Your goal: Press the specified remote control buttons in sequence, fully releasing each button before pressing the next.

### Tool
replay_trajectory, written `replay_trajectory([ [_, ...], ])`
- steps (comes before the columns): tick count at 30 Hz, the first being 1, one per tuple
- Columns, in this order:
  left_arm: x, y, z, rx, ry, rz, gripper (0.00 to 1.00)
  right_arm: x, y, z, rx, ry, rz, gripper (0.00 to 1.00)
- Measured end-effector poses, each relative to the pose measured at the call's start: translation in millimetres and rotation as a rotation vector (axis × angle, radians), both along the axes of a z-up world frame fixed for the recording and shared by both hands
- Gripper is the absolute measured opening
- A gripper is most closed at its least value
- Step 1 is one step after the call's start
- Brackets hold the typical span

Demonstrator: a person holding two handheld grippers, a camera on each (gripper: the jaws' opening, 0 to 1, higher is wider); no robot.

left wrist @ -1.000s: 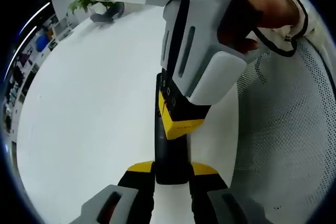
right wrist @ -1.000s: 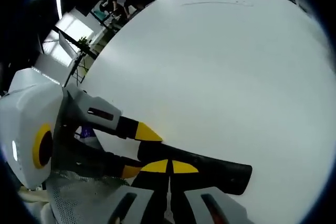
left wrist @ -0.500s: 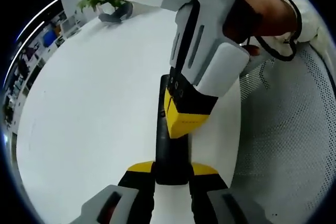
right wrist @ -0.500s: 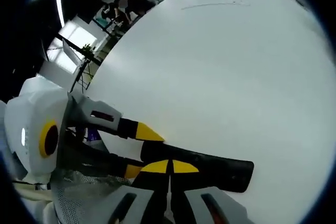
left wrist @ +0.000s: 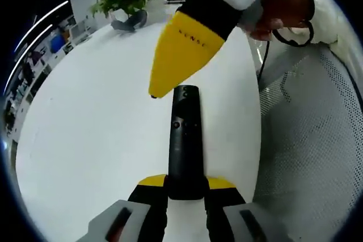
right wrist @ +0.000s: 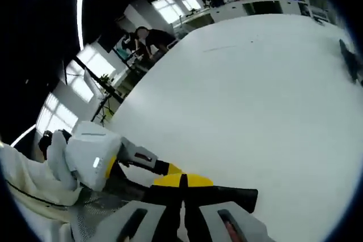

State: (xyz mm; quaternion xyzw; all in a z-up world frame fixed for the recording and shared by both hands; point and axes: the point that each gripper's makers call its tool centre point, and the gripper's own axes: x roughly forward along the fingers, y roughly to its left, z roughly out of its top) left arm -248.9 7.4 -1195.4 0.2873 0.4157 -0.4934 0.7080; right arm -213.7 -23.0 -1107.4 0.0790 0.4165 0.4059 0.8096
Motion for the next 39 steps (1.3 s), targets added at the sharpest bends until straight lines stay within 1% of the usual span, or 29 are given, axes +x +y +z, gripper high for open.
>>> replay_trajectory([
  [1, 2.3, -0.1, 0.2, 0.0, -0.004, 0.013, 0.24, 1.8, -2.6, 2.6, -0.008, -0.038, -0.001, 0.0],
  [2, 2.8, 0.0, 0.2, 0.0, -0.008, 0.009, 0.24, 3.0, -5.4, 4.6, -0.019, -0.068, -0.003, 0.0],
  [5, 6.1, -0.8, 1.0, 0.003, -0.033, -0.031, 0.24, 6.3, -14.0, 17.6, -0.027, -0.182, -0.023, 0.0],
  [6, 7.4, -0.7, 0.9, 0.004, -0.033, -0.035, 0.23, 7.6, -16.9, 21.1, -0.03, -0.209, -0.036, 0.0],
  [7, 9.1, -0.4, 0.7, 0.006, -0.03, -0.038, 0.23, 8.7, -20.8, 26.6, -0.031, -0.249, -0.047, 0.0],
  [9, 12.7, 0.7, 1.6, 0.007, -0.024, -0.046, 0.23, 7.7, -27.0, 32.6, -0.028, -0.282, -0.063, 0.03],
  [12, 20.1, 2.5, 3.6, 0.005, -0.018, -0.054, 0.24, 7.2, -35.1, 41.2, -0.004, -0.304, -0.089, 0.09],
  [14, 24.6, 3.5, 4.8, 0.007, -0.014, -0.061, 0.24, 6.4, -41.1, 43.4, -0.001, -0.302, -0.102, 0.13],
  [16, 30.9, 5.0, 6.4, 0.02, -0.021, -0.077, 0.24, 6.9, -47.2, 47.9, -0.005, -0.336, -0.122, 0.18],
  [18, 36.7, 5.9, 8.0, 0.026, -0.022, -0.082, 0.24, 7.1, -49.6, 54.9, 0.028, -0.372, -0.137, 0.27],
  [19, 41.0, 6.5, 9.0, 0.03, -0.023, -0.089, 0.24, 7.0, -50.6, 55.6, 0.032, -0.374, -0.141, 0.35],
  [21, 46.9, 7.2, 10.1, 0.037, -0.026, -0.103, 0.24, 9.4, -55.6, 59.9, 0.047, -0.39, -0.178, 0.43],
  [26, 67.8, 10.0, 13.9, 0.055, -0.04, -0.128, 0.24, 13.3, -64.7, 63.1, 0.029, -0.421, -0.209, 0.47],
  [30, 85.8, 11.1, 19.7, 0.057, -0.053, -0.135, 0.24, 13.0, -69.8, 65.7, 0.043, -0.429, -0.24, 0.58],
  [32, 94.9, 13.3, 21.2, 0.065, -0.058, -0.137, 0.24, 11.5, -73.5, 65.5, 0.018, -0.445, -0.246, 0.58],
  [35, 105.3, 17.5, 22.6, 0.077, -0.054, -0.14, 0.24, 11.9, -79.6, 68.9, 0.015, -0.478, -0.276, 0.64],
  [39, 116.8, 19.2, 23.9, 0.087, -0.06, -0.165, 0.24, 8.8, -85.6, 71.3, 0.014, -0.484, -0.293, 0.71],
])
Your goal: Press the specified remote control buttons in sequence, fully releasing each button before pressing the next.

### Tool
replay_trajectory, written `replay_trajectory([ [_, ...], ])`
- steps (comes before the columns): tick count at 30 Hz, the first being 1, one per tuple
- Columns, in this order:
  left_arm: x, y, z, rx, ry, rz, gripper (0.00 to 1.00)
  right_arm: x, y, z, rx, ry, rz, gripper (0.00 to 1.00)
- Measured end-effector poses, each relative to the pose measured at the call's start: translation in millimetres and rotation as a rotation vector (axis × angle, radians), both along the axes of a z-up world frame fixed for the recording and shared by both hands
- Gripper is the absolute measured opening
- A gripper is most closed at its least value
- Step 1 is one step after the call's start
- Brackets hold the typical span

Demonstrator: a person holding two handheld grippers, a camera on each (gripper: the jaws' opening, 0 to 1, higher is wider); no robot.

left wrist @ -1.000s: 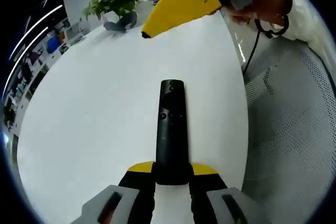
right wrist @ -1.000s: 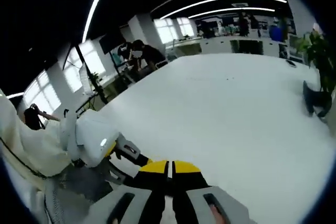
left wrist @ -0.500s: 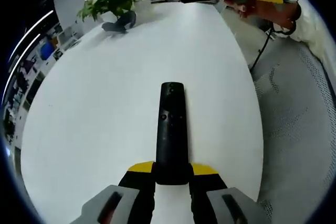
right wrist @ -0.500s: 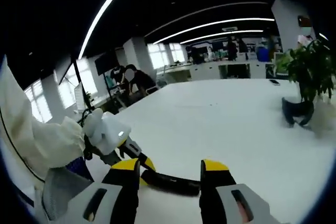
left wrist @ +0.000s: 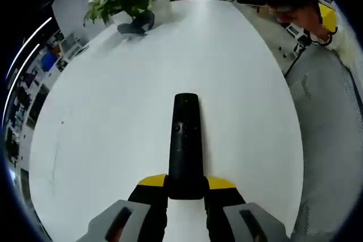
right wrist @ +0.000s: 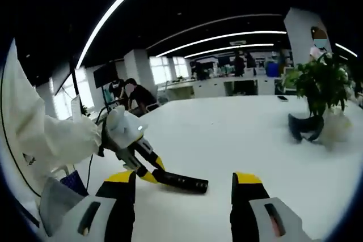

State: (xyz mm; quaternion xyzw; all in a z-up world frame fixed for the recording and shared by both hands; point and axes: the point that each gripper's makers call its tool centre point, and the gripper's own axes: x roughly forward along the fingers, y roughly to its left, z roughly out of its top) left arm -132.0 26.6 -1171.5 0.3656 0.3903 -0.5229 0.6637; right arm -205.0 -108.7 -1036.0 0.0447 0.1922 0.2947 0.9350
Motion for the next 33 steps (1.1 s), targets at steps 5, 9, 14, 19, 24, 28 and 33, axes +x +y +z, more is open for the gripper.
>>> replay_trajectory([
  [5, 19.1, 2.8, 0.6, 0.016, 0.001, -0.018, 0.24, -2.8, -3.5, -0.8, -0.006, -0.004, -0.01, 0.75],
  [9, 35.9, 5.1, 0.9, 0.021, 0.003, -0.007, 0.24, -4.1, -8.5, -9.5, -0.037, 0.01, -0.022, 0.8],
  [14, 54.2, 6.9, 0.0, 0.034, -0.008, -0.015, 0.24, -3.8, -15.0, -12.7, -0.038, 0.018, -0.036, 0.86],
  [19, 73.5, 7.8, 0.5, 0.051, -0.017, -0.028, 0.24, -1.7, -22.7, -14.2, -0.029, 0.032, -0.065, 0.91],
  [24, 97.0, 8.6, 0.8, 0.069, -0.032, -0.041, 0.24, -1.2, -26.9, -13.1, -0.019, 0.02, -0.081, 0.91],
  [28, 111.1, 6.8, -2.4, 0.088, -0.025, -0.045, 0.24, -1.0, -31.9, -16.6, -0.04, 0.024, -0.093, 0.91],
  [33, 126.6, 5.0, -3.8, 0.101, -0.026, -0.042, 0.24, -1.8, -35.7, -13.8, -0.031, 0.023, -0.11, 0.91],
])
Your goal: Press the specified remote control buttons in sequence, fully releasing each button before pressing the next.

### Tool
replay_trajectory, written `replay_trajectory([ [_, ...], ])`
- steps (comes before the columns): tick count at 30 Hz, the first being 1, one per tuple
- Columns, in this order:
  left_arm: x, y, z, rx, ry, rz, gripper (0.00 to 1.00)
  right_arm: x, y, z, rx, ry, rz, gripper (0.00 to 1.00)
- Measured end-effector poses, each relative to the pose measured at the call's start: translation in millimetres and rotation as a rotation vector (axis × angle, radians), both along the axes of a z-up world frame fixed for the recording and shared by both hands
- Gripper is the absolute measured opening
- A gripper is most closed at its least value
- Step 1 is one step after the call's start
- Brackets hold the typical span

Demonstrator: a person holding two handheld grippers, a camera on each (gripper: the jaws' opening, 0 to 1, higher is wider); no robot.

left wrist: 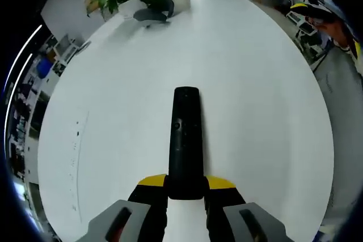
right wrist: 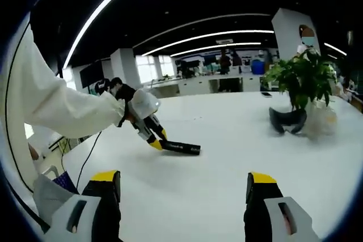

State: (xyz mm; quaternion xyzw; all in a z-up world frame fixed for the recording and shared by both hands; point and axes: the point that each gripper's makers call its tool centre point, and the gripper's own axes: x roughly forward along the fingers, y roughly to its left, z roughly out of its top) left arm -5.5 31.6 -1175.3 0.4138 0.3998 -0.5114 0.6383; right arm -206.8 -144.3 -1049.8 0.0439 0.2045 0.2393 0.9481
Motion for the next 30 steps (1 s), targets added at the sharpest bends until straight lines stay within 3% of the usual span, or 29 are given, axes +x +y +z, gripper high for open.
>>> replay_trajectory([
  [10, 15.8, -2.6, -2.7, 0.059, 0.004, -0.023, 0.24, -2.2, -2.2, -2.6, -0.059, -0.012, -0.015, 0.9],
  [30, 35.2, -1.6, -17.6, 0.124, 0.053, -0.049, 0.24, 2.7, -15.7, -5.5, -0.047, 0.004, -0.079, 0.9],
])
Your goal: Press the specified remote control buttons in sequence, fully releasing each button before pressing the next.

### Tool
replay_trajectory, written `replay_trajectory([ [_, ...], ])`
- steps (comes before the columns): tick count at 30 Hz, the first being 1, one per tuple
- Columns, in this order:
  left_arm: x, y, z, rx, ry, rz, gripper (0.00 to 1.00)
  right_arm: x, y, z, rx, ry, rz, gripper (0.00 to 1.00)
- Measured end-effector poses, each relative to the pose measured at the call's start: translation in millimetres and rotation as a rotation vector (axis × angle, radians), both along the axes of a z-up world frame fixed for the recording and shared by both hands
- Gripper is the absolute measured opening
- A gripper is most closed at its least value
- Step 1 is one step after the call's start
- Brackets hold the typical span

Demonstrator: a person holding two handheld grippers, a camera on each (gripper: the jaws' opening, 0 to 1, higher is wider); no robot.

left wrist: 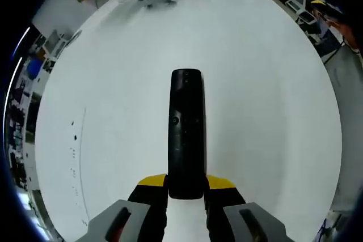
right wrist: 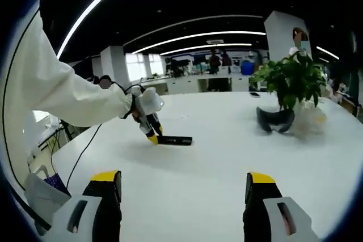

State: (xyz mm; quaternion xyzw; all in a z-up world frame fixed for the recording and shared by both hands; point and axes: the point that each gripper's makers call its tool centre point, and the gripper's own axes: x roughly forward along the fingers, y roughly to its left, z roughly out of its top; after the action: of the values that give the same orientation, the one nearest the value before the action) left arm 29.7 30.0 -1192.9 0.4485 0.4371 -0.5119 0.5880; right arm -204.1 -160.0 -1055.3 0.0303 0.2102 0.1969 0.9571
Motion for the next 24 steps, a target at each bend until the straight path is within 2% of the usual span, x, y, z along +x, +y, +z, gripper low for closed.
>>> replay_trajectory([
  [3, 0.9, 0.7, -0.8, 0.006, 0.025, 0.04, 0.24, 0.3, -0.5, -0.4, -0.002, 0.002, -0.002, 0.89],
  [5, 0.5, 0.7, -0.6, 0.007, 0.016, 0.025, 0.25, 0.8, -0.9, 0.9, -0.001, -0.004, -0.005, 0.89],
  [7, 5.8, 1.6, 0.6, 0.019, -0.03, 0.017, 0.29, 1.0, -0.9, 1.8, 0.003, -0.007, -0.007, 0.89],
  [9, 10.6, 2.9, 2.9, 0.04, -0.083, 0.044, 0.36, 1.1, -1.0, 1.8, 0.004, -0.005, -0.01, 0.9],
  [13, 16.4, 5.8, 0.1, 0.061, -0.126, 0.082, 0.39, 0.7, -0.9, 2.5, 0.0, -0.01, -0.011, 0.9],
  [16, 21.0, 9.2, 4.6, 0.077, -0.211, 0.139, 0.44, 0.8, -1.4, 3.6, -0.007, -0.018, -0.013, 0.9],
  [22, 19.8, 14.0, 7.1, 0.069, -0.247, 0.243, 0.46, 1.8, -4.4, 5.3, 0.004, -0.023, -0.028, 0.9],
  [24, 17.9, 16.6, 6.7, 0.059, -0.227, 0.282, 0.49, 2.5, -5.5, 6.3, 0.008, -0.026, -0.035, 0.9],
])
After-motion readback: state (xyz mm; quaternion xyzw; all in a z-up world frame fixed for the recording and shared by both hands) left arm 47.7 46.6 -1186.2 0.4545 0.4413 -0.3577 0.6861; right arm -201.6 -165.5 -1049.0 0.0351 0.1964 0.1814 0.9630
